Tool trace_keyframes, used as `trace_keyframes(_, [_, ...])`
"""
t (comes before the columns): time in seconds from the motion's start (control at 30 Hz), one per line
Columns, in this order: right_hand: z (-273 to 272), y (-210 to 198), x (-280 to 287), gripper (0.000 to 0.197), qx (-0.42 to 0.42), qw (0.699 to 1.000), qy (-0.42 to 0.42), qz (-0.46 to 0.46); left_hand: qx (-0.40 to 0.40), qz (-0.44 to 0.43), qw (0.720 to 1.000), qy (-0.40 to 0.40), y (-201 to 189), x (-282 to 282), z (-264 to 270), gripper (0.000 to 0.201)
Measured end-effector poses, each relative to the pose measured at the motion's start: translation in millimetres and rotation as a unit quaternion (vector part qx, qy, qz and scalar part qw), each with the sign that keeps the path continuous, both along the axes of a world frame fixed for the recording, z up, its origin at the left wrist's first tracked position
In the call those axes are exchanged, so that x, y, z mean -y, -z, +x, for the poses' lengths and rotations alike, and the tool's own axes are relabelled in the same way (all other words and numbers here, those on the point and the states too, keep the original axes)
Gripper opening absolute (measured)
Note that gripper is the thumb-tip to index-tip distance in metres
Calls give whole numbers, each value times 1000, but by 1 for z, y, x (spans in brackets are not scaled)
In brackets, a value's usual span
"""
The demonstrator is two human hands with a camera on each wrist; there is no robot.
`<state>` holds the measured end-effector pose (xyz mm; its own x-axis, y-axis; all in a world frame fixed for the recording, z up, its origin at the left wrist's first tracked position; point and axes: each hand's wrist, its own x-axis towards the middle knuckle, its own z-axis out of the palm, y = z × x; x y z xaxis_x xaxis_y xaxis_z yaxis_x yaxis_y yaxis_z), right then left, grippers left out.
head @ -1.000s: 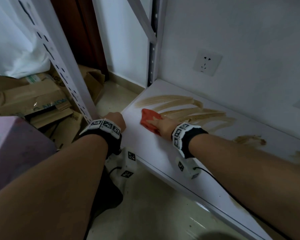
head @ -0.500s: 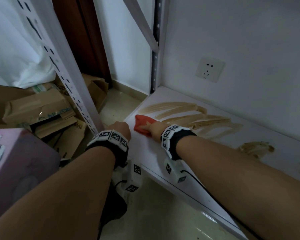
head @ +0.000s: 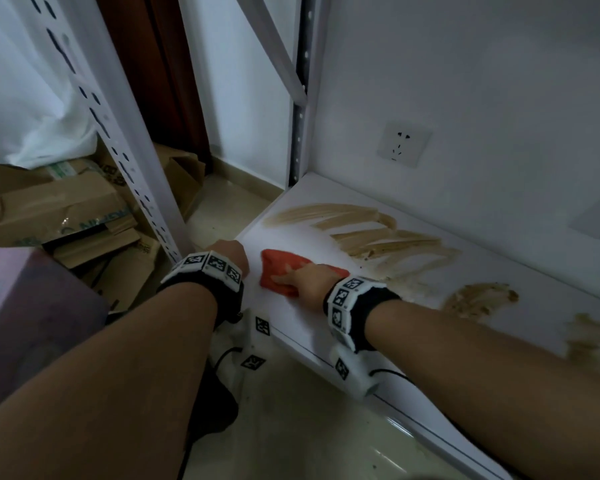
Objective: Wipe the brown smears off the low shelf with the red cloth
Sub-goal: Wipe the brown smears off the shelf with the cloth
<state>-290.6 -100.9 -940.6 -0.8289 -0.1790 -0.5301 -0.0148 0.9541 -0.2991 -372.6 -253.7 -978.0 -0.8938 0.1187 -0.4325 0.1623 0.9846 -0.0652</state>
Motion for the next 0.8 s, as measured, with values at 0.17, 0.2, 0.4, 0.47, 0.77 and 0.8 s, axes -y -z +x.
trace_keyframes(0.17, [-29, 0, 12, 51, 17, 998, 60, -12, 1, -14, 1000, -3, 5, 5, -2, 28])
trace_keyframes(0.2, [-36, 0, 12, 54, 23, 996, 78, -19, -7, -7, 1000, -2, 7, 7, -3, 24])
trace_keyframes(0.4, [-43, 1, -20, 64, 22, 967, 237, -96, -32, 20, 999, 1, 10, 9, -8, 26])
trace_keyframes(0.47, [-35, 1, -33, 65, -14, 967, 237, -91, -34, 20, 999, 6, 9, 5, -6, 25])
trace_keyframes(0.77, [-9, 6, -5, 47, 32, 997, 64, -17, -8, 1, 1000, -4, 7, 1, -3, 14])
trace_keyframes(0.8, [-15, 4, -1, 46, 16, 998, 52, -23, -6, 0, 1000, 1, 6, 0, -1, 12])
